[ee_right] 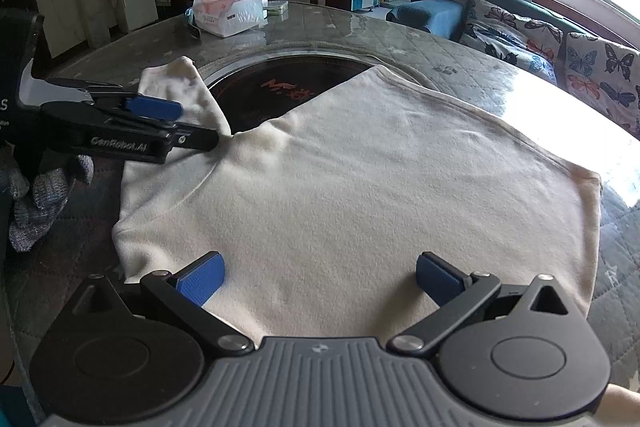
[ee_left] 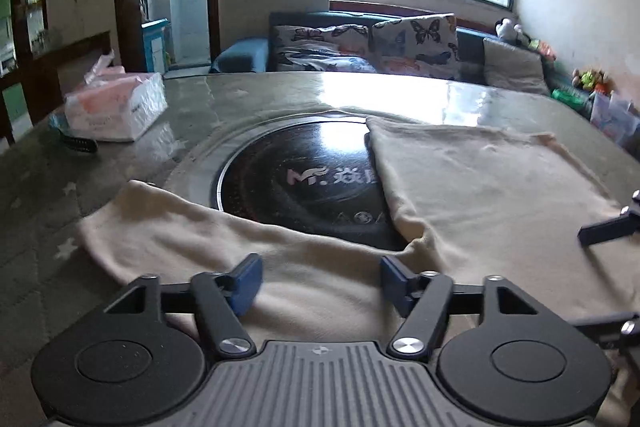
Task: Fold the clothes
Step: 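Fold the sweatshirt side inward with the left tool toward the right tool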
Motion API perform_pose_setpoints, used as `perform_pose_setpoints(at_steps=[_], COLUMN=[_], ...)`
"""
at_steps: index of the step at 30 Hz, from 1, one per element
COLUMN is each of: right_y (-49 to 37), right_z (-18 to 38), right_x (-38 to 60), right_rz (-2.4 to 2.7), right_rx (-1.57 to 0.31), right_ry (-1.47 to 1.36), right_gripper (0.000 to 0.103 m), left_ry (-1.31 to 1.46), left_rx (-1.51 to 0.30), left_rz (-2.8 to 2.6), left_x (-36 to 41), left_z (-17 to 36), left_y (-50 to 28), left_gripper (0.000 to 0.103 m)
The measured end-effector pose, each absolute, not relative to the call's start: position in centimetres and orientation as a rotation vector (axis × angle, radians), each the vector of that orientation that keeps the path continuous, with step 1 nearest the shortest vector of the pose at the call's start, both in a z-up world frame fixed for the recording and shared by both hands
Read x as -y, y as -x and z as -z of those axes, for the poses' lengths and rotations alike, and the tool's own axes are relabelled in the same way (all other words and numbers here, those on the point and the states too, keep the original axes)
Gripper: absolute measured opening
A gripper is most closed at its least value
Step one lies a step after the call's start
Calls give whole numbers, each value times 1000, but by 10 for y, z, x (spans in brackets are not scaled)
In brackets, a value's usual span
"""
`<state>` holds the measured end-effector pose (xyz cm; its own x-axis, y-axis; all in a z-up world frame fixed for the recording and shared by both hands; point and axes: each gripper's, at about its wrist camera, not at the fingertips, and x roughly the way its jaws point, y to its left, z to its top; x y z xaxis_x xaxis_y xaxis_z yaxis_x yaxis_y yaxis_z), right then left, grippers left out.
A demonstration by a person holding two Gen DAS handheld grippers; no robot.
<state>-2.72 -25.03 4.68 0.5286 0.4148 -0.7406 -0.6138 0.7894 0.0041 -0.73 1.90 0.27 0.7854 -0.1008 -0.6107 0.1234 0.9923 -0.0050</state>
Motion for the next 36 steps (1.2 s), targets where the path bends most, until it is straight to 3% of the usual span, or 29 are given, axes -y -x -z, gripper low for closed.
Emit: perform_pose_setpoints(at_steps=[13, 15, 21, 28, 30, 36], right_y=[36, 40, 57, 69, 71, 77], right_z=[-51, -52, -59, -56, -53, -59], right_x=[251, 251, 249, 242, 241, 246], right_rz=[-619, -620, -635, -654, -651, -635], right_rx=[-797, -795, -765, -767, -763, -752], right_ry=[277, 282, 321, 339, 336, 324], right_gripper=[103, 103, 103, 103, 103, 103], left_ry=[-17, -53, -41, -59, -66, -74], left_rx=[-658, -656, -665, -610, -601, -630], left_rz=[8, -18, -81, 58, 107, 148], left_x=[-53, -54, -63, -27, -14, 10], left_z=[-7, -5, -10, -30, -33, -24], left_y=[21, 24, 28, 60, 69, 76], left_gripper=[78, 83, 82, 83, 89, 96])
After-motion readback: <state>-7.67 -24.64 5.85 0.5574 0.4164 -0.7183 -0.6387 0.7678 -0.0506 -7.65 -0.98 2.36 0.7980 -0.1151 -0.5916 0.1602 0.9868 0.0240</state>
